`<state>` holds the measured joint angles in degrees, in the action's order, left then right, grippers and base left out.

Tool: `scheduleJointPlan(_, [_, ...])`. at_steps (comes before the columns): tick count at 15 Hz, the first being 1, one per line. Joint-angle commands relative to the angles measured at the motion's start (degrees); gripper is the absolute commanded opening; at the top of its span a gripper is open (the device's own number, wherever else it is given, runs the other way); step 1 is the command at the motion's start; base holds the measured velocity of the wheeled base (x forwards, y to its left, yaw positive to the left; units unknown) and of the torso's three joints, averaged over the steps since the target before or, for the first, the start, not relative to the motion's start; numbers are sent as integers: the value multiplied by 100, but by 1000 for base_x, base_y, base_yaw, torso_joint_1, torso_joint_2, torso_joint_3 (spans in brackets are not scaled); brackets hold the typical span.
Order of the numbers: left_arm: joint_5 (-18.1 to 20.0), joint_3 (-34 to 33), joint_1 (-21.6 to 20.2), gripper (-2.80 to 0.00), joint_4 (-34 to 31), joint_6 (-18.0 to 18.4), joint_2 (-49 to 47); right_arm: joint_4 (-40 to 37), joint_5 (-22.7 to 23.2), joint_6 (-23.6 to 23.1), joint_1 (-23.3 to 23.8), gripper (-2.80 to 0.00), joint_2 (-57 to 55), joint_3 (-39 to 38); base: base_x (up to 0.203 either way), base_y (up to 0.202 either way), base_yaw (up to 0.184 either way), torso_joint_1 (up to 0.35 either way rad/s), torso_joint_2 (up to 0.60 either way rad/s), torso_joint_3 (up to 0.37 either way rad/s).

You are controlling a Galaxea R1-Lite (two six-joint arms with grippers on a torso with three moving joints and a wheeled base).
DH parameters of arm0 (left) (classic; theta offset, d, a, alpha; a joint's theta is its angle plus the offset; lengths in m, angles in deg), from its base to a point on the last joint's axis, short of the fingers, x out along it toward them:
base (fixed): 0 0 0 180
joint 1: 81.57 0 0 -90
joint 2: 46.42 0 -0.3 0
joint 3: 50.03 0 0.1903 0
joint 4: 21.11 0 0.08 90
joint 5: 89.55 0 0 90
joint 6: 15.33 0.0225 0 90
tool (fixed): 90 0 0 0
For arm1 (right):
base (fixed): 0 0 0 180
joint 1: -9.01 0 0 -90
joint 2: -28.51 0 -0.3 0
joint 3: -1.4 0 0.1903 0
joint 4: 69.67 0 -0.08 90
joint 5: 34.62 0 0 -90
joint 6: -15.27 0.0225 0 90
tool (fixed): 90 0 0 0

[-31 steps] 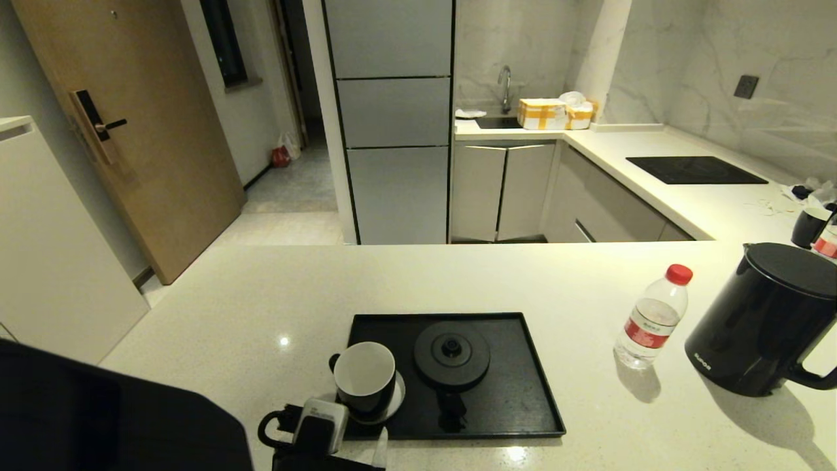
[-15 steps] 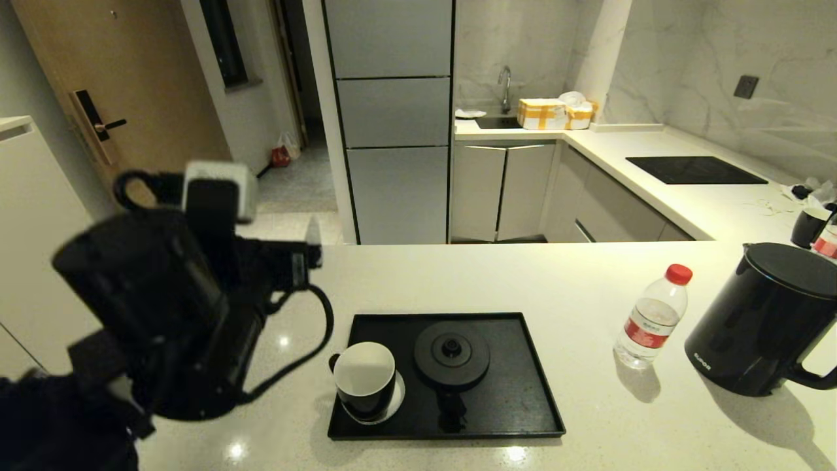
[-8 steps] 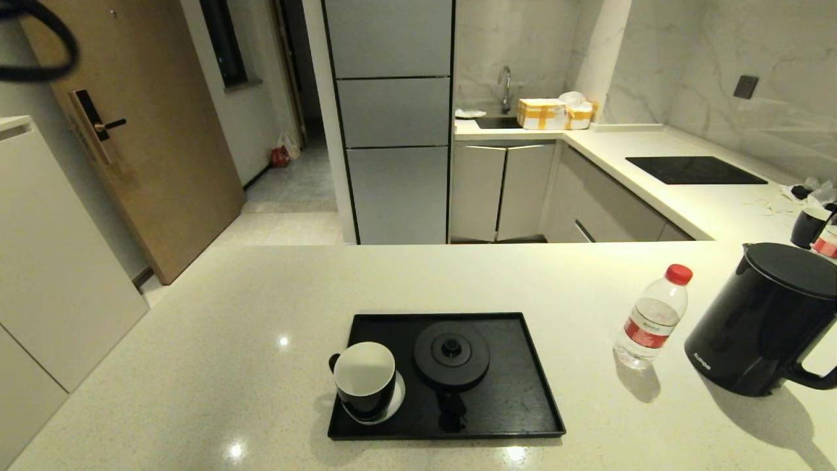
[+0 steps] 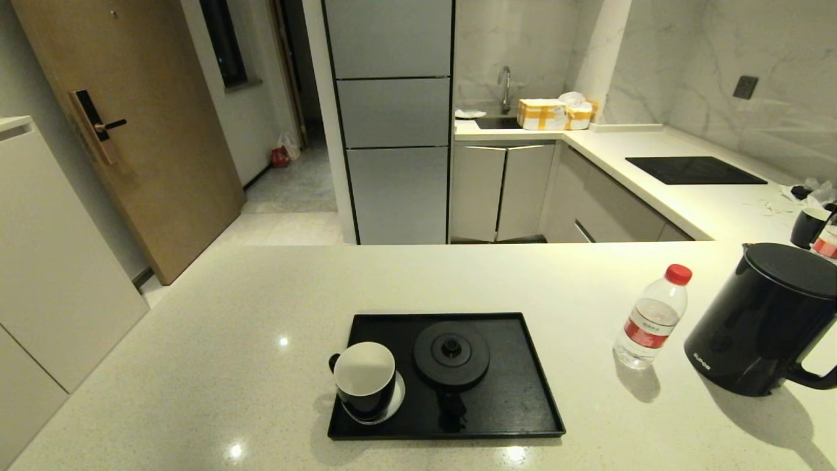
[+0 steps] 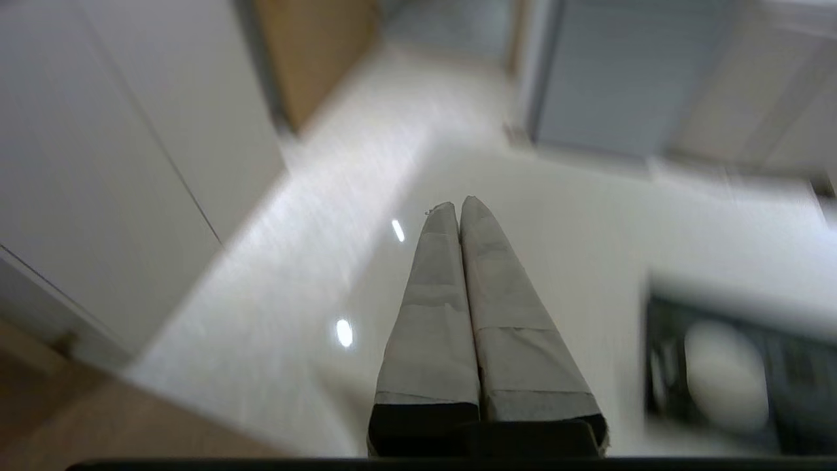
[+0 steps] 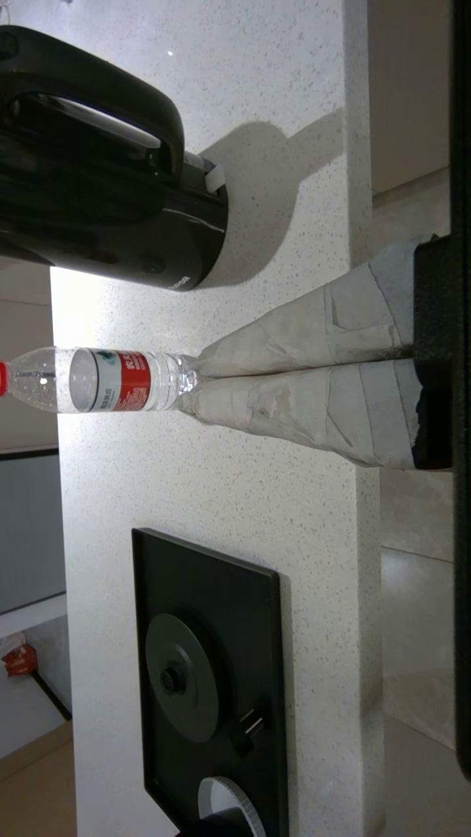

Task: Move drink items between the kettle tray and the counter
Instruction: Return the bottled water to its original position

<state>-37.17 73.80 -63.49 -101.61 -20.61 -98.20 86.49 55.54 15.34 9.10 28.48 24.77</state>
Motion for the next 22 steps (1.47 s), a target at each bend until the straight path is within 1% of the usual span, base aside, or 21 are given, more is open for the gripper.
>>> scheduleJointPlan(1, [1888, -963, -542, -280, -1098, -160, 1566, -6, 2, 1, 0, -280, -6, -9, 0, 0, 0, 0, 0, 0])
scheduleJointPlan(2, [3194, -1185, -874, -280, -1424, -213, 1930, -6, 2, 1, 0, -280, -6, -9, 0, 0, 0, 0, 0, 0])
scheduleJointPlan(3, [4422, -1443, -1179, -280, -1691, -253, 2341, -6, 2, 1, 0, -280, -6, -9, 0, 0, 0, 0, 0, 0])
scheduleJointPlan(4, [5182, -1809, -1445, -280, -1843, -273, 2768, -6, 2, 1, 0, -280, -6, -9, 0, 0, 0, 0, 0, 0])
scheduleJointPlan(5, [5489, -2372, -1634, -280, -1823, -268, 3137, -6, 2, 1, 0, -280, -6, -9, 0, 0, 0, 0, 0, 0])
scheduleJointPlan(6, [5526, -2958, -1763, -280, -1754, -278, 3550, -6, 2, 1, 0, -280, -6, -9, 0, 0, 0, 0, 0, 0])
scheduleJointPlan(7, [5368, -3447, -1819, -280, -1666, -308, 3838, -6, 2, 1, 0, -280, -6, -9, 0, 0, 0, 0, 0, 0])
scheduleJointPlan(8, [5009, -3935, -1829, -280, -1440, -316, 4073, -6, 2, 1, 0, -280, -6, -9, 0, 0, 0, 0, 0, 0])
scheduleJointPlan(9, [4639, -4514, -1826, -280, -938, -273, 4332, -6, 2, 1, 0, -280, -6, -9, 0, 0, 0, 0, 0, 0])
scheduleJointPlan(12, [3580, -6440, -1820, -280, 891, 91, 4958, -6, 2, 1, 0, -280, -6, -9, 0, 0, 0, 0, 0, 0])
scheduleJointPlan(13, [3319, -7306, -1819, -280, 1711, 201, 5013, -2, 2, 1, 0, -280, -6, -9, 0, 0, 0, 0, 0, 0])
scheduleJointPlan(14, [3171, -8029, -1818, -280, 2461, 318, 5049, 3, 2, 9, 0, -280, -6, -9, 0, 0, 0, 0, 0, 0])
scheduleJointPlan(15, [3190, -8789, -1818, -280, 3674, 476, 5084, -6, 2, 1, 0, -280, -6, -9, 0, 0, 0, 0, 0, 0])
scheduleJointPlan(16, [3368, -9394, -1817, -280, 4875, 602, 5115, -6, 2, 1, 0, -280, -6, -9, 0, 0, 0, 0, 0, 0])
scheduleJointPlan(17, [3551, -9829, -1817, -280, 5599, 679, 5136, -6, 2, 1, 0, -280, -6, -9, 0, 0, 0, 0, 0, 0])
scheduleJointPlan(18, [3707, -10058, -1817, -280, 5903, 750, 5156, -6, 2, 1, 0, -280, -6, -9, 0, 0, 0, 0, 0, 0])
scheduleJointPlan(19, [3793, -10053, -1817, -280, 5724, 799, 5177, -6, 2, 1, 0, -280, -6, -9, 0, 0, 0, 0, 0, 0])
scheduleJointPlan(22, [3815, -10038, -1817, -280, 5678, 747, 5178, -5, 2, 1, 0, -280, -6, -9, 0, 0, 0, 0, 0, 0])
